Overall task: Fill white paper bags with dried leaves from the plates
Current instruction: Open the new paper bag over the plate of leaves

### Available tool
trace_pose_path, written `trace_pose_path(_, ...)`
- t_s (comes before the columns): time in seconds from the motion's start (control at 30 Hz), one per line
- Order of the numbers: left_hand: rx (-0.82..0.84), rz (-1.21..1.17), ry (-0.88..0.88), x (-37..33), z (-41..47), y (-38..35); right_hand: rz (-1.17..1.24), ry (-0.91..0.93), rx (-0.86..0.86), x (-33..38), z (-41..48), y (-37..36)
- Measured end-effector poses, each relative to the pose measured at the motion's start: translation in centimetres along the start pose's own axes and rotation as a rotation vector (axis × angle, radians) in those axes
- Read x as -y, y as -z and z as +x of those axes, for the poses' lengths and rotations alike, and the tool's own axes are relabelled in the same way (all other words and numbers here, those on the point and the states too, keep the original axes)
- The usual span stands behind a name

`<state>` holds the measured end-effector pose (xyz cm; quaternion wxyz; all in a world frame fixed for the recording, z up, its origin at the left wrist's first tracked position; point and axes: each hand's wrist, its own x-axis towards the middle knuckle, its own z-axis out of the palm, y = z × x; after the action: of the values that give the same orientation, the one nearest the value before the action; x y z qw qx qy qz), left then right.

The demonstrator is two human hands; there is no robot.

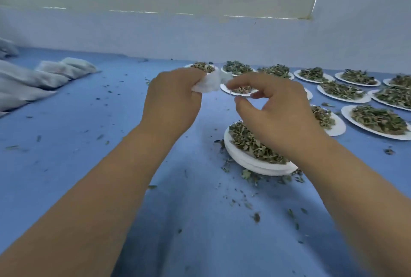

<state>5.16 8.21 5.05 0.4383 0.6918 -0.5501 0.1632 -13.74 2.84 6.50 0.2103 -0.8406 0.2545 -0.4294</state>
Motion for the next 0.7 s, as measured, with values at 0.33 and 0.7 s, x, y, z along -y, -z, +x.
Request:
trace_pose_path(0.33,-0.056,-0.181,0.143,2.3,-1.3,-1.6,-0.034,0.088,-0.051,-0.6,-0.5,-4.5)
trace_pose_path(0.7,0.113,-0.238,0.088,2.0,-2.2,-2.1,-0.045,0.08,-0.119,-1.3,-1.3,-4.5)
